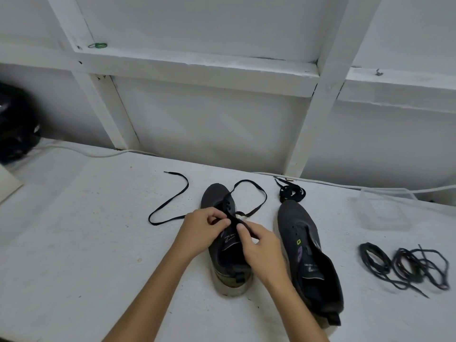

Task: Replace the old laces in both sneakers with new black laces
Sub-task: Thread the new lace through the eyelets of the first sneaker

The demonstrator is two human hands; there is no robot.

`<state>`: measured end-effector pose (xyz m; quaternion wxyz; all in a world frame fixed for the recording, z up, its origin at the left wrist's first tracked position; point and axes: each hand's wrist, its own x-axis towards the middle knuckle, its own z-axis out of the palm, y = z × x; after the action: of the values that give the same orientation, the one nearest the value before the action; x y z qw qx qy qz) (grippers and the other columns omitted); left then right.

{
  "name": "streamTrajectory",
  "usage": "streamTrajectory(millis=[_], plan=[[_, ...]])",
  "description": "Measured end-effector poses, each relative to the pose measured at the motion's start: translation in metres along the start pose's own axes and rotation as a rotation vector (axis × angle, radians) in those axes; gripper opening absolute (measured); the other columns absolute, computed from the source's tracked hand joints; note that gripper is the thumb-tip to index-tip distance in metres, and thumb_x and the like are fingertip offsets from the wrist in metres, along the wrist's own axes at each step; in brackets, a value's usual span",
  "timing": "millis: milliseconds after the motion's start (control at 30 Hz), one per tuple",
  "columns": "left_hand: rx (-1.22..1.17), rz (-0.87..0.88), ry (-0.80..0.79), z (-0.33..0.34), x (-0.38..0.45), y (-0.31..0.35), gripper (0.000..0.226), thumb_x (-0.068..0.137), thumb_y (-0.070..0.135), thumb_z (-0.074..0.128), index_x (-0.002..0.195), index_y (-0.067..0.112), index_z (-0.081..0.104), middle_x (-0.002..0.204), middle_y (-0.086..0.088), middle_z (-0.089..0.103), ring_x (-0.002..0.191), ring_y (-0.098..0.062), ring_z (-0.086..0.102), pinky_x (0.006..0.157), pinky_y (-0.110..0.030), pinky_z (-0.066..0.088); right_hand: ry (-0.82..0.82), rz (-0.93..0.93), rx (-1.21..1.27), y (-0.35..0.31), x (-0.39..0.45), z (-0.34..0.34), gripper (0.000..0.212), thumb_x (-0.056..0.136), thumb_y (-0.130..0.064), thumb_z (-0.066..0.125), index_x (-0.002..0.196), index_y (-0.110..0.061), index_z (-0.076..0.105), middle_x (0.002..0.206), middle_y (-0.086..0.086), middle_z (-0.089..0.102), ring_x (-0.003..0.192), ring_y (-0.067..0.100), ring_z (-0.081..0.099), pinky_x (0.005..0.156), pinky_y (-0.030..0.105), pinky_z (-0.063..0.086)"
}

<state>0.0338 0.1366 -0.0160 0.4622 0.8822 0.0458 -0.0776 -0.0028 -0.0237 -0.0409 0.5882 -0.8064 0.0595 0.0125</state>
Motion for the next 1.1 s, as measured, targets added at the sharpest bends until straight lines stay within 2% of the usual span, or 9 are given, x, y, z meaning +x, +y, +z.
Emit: streamTrajectory(millis=[100,233,333,400,467,533,633,767,1100], plan=[[0.116,0.053,0.023,0.003,0.003,0.007,0.005,0.088,0.033,0.072,0.09,0.031,0.076,0.082,0.011,0.073,0.074,0.008,0.062,0.063,-0.001,0.041,0.086,0.049,0.073,0.001,-0.004,0.005,0.025,0.102,-0.03,0.057,0.086,-0.031,0.075,0.075,-0.016,0.071,0.07,0.002,0.062,0.065,0.019,0.047],[0.128,0.129,0.049,-0.008,0.004,0.015,0.014,0.089,0.026,0.068,0.076,0.028,0.071,0.08,0.012,0.068,0.07,0.0,0.057,0.065,-0.012,0.041,0.203,0.068,0.073,-0.005,-0.013,0.007,0.047,0.103,-0.025,0.054,0.058,-0.031,0.049,0.05,-0.014,0.042,0.051,0.006,0.034,0.051,0.017,0.029],[-0.55,0.001,0.111,-0.029,-0.001,0.01,0.037,0.094,0.008,0.056,0.061,0.022,0.063,0.074,0.002,0.059,0.077,-0.012,0.058,0.083,-0.033,0.052,0.26,0.067,0.082,-0.004,-0.014,0.006,0.05,0.103,-0.024,0.054,0.056,-0.028,0.038,0.053,-0.011,0.033,0.054,0.009,0.031,0.054,0.021,0.028],[-1.231,-0.085,0.18,-0.041,-0.003,0.002,0.042,0.095,0.004,0.044,0.056,0.016,0.053,0.071,-0.004,0.056,0.084,-0.021,0.064,0.089,-0.043,0.053,0.26,0.049,0.086,-0.001,-0.014,0.006,0.039,0.103,-0.023,0.054,0.065,-0.031,0.055,0.058,-0.017,0.051,0.059,0.005,0.048,0.06,0.017,0.038],[-1.443,-0.202,0.252,-0.046,-0.003,-0.007,0.04,0.095,0.01,0.041,0.056,0.015,0.044,0.058,-0.002,0.046,0.062,-0.019,0.056,0.076,-0.037,0.053,0.221,0.044,0.106,-0.002,-0.014,0.007,0.022,0.103,-0.025,0.056,0.094,-0.032,0.074,0.084,-0.025,0.071,0.081,-0.003,0.065,0.073,0.012,0.047],[-1.02,-0.257,0.259,-0.042,-0.002,-0.012,0.037,0.099,0.017,0.048,0.063,0.014,0.04,0.053,0.003,0.035,0.05,-0.017,0.035,0.062,-0.029,0.044,0.199,0.03,0.109,0.0,-0.014,0.009,0.021,0.101,-0.025,0.059,0.113,-0.029,0.075,0.099,-0.025,0.074,0.088,-0.003,0.068,0.077,0.011,0.05],[-0.213,-0.022,0.184,-0.023,-0.004,-0.009,0.018,0.091,0.033,0.069,0.082,0.021,0.06,0.059,0.015,0.051,0.058,-0.007,0.048,0.058,-0.013,0.042,0.225,-0.008,0.061,0.0,-0.01,0.011,0.022,0.097,-0.024,0.065,0.117,-0.026,0.076,0.105,-0.024,0.074,0.086,0.001,0.07,0.079,0.014,0.053],[0.223,0.152,0.055,0.0,0.002,0.007,0.004,0.087,0.041,0.072,0.089,0.038,0.072,0.076,0.022,0.066,0.075,0.002,0.059,0.065,-0.014,0.043,0.218,-0.043,0.041,0.001,-0.009,0.007,0.022,0.096,-0.023,0.068,0.116,-0.025,0.076,0.11,-0.02,0.074,0.106,-0.008,0.064,0.087,0.012,0.05],[0.165,-0.028,-0.042,0.002,0.008,0.006,0.013,0.09,0.034,0.067,0.078,0.031,0.071,0.084,0.017,0.071,0.088,-0.002,0.064,0.074,-0.02,0.051,0.06,0.071,0.297,0.004,-0.021,0.013,0.029,0.106,-0.026,0.049,0.123,-0.044,0.065,0.126,-0.027,0.066,0.121,-0.012,0.055,0.102,0.013,0.044]])
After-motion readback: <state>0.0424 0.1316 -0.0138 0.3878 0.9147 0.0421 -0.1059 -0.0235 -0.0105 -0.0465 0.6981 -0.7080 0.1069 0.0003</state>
